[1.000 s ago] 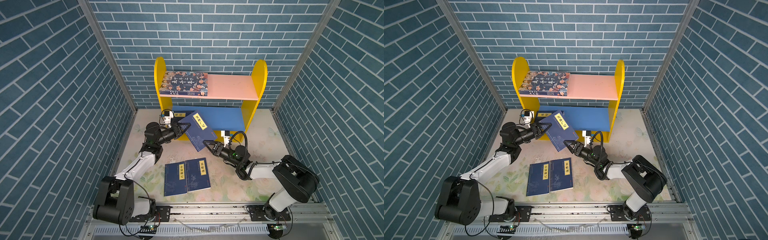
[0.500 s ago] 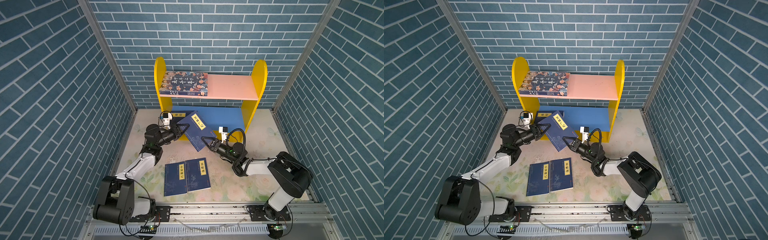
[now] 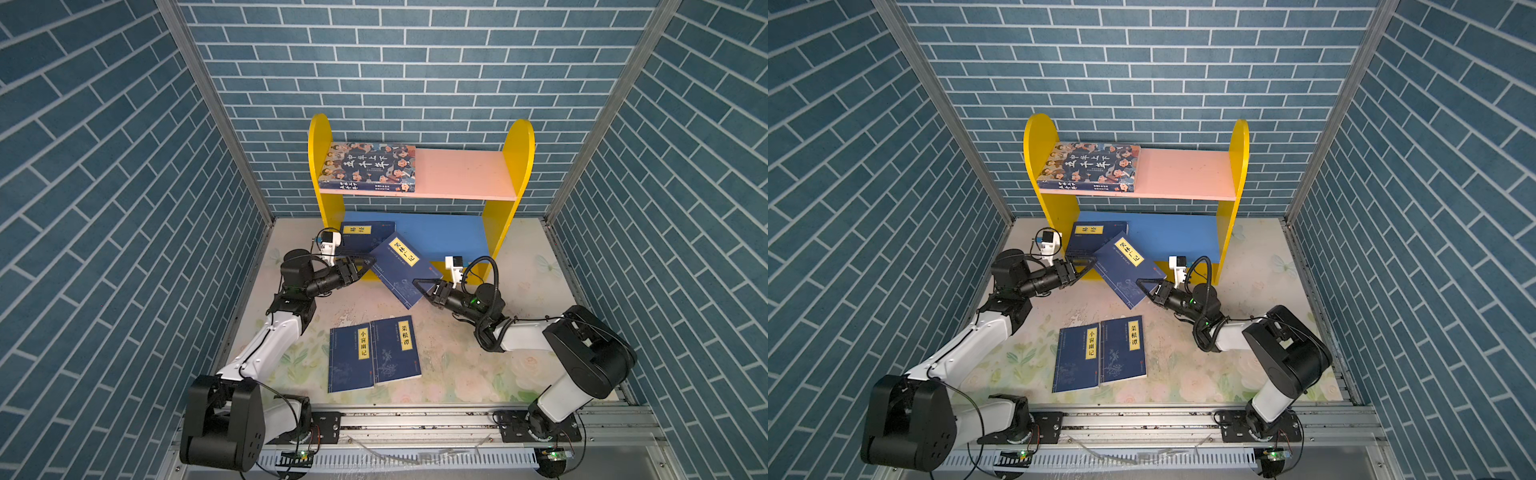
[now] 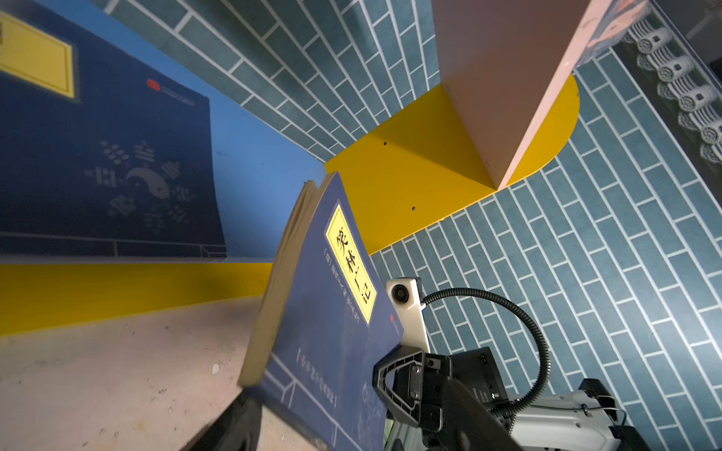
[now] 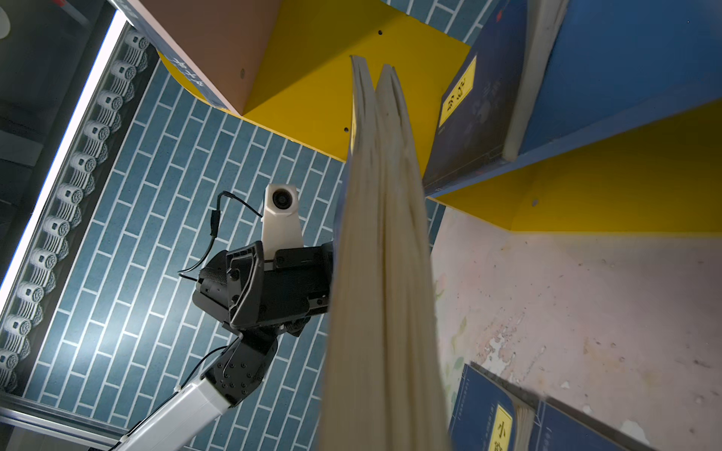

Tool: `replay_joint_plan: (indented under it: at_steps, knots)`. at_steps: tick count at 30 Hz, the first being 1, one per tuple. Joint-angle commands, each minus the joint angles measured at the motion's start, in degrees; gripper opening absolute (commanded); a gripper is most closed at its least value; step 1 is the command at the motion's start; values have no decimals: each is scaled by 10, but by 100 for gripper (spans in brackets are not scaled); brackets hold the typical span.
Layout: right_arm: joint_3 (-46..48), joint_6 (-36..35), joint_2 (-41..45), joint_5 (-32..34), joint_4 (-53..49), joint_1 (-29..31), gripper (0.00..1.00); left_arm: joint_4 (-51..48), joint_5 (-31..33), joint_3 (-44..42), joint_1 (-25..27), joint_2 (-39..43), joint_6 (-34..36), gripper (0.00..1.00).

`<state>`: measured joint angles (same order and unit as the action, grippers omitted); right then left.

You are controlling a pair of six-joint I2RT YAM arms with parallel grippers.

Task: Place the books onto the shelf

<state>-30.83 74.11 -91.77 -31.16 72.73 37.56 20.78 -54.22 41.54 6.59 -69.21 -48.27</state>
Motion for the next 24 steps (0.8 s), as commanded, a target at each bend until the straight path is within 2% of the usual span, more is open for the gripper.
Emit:
replay_joint_plan:
  at_steps: [1,3,4,9,14,22,24]
  knots:
    - [8,-18,60,-105,-19,-29,0,-135,-47,36,-10,19,109,88]
    - [8,-41,89,-143,-77,-46,0,-198,-55,49,-11,24,157,90]
    - [5,-55,103,-157,-107,-50,0,-197,-59,46,-12,28,162,90]
    - [-27,-148,177,-218,-287,-54,0,-180,-96,42,-15,27,159,90]
    - [-53,-204,228,-245,-401,-55,0,-184,-128,43,-13,27,156,89]
    - [-84,-232,230,-283,-468,-54,0,-163,-203,56,37,4,143,69]
    - [-92,-233,227,-295,-472,-54,0,-170,-211,62,53,-5,149,61]
